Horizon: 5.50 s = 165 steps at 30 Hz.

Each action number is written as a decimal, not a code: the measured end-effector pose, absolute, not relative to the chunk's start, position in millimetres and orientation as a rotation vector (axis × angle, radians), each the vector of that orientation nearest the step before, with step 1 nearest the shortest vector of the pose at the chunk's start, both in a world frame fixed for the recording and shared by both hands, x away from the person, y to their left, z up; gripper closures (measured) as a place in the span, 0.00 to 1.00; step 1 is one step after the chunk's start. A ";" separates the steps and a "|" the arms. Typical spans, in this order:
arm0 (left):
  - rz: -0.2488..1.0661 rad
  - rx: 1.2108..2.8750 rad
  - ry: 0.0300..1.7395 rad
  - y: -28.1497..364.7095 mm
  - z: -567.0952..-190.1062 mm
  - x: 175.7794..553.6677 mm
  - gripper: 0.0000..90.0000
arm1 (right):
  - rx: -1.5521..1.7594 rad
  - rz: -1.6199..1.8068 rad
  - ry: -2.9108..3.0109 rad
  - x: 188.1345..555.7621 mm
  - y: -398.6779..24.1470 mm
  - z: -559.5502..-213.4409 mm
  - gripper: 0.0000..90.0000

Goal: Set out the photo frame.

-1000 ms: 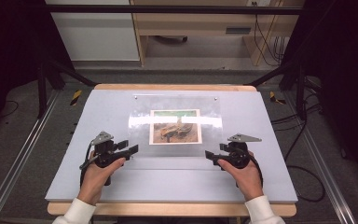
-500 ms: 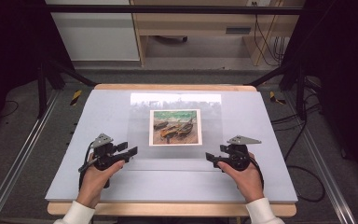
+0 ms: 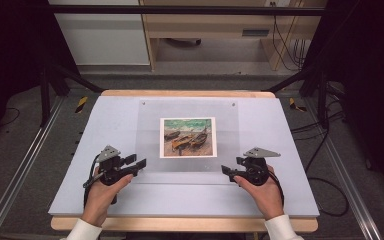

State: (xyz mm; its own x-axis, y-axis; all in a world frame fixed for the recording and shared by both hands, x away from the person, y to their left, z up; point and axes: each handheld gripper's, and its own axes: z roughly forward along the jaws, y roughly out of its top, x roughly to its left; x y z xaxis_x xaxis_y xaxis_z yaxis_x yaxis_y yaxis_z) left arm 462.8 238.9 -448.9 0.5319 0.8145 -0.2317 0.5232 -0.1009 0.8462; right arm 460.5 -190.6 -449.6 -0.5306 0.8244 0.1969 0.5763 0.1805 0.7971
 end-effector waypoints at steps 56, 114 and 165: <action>0.435 1.804 1.152 238.3 -448.6 433.4 0.71 | 1.284 1.192 2.184 434.3 -194.9 -453.3 0.55; 0.399 1.864 1.117 244.2 -456.9 416.4 0.79 | 1.310 1.141 2.222 418.2 -197.3 -460.9 0.65; 0.434 1.848 1.104 247.7 -453.2 416.0 0.34 | 1.177 1.125 2.174 411.2 -187.8 -454.7 0.24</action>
State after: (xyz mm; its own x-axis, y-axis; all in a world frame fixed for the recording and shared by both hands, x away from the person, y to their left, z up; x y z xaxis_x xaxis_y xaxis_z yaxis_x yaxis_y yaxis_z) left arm 416.0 247.7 -453.2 0.5371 0.8311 -0.1441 0.5106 -0.1844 0.8398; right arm 411.2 -187.8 -454.7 -0.5524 0.8335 0.0127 0.4917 0.3135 0.8124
